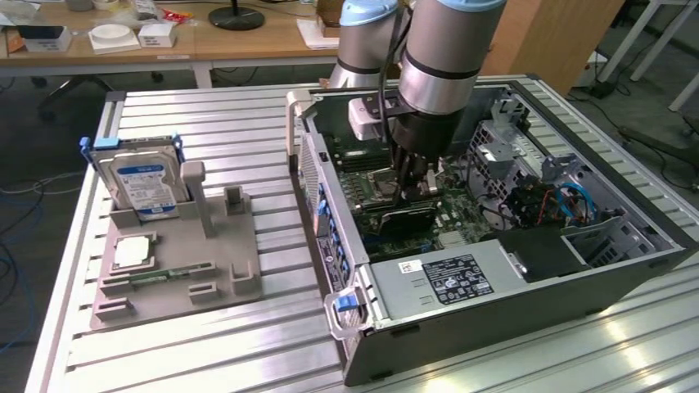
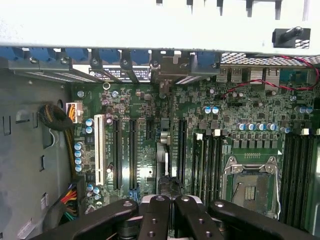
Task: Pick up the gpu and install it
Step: 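Insert the gpu into the slot, then press down on the gpu until it lock into place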
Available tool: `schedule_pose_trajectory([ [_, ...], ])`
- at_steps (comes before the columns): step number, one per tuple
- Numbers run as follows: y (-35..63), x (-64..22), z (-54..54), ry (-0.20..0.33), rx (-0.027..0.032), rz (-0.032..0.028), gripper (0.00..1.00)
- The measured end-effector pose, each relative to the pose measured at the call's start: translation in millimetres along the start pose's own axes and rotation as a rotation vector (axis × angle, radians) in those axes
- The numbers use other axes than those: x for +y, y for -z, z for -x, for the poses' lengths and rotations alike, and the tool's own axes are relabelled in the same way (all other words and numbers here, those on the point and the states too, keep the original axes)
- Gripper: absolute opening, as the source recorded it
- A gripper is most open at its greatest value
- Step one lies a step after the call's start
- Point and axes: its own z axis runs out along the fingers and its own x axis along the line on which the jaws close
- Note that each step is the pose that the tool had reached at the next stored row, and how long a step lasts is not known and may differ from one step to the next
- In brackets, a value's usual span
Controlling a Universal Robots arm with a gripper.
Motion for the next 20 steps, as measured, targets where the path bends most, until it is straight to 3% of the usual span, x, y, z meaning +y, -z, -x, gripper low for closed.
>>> schedule_pose_trajectory([
  [3,-1.2,0.1,-0.1,0.0,0.0001,0.0016,0.1],
  [5,-2.9,0.2,-0.1,0.0,0.0002,0.0102,0.1],
  [20,-2.9,0.4,-0.1,-0.001,0.0002,0.012,0.1],
])
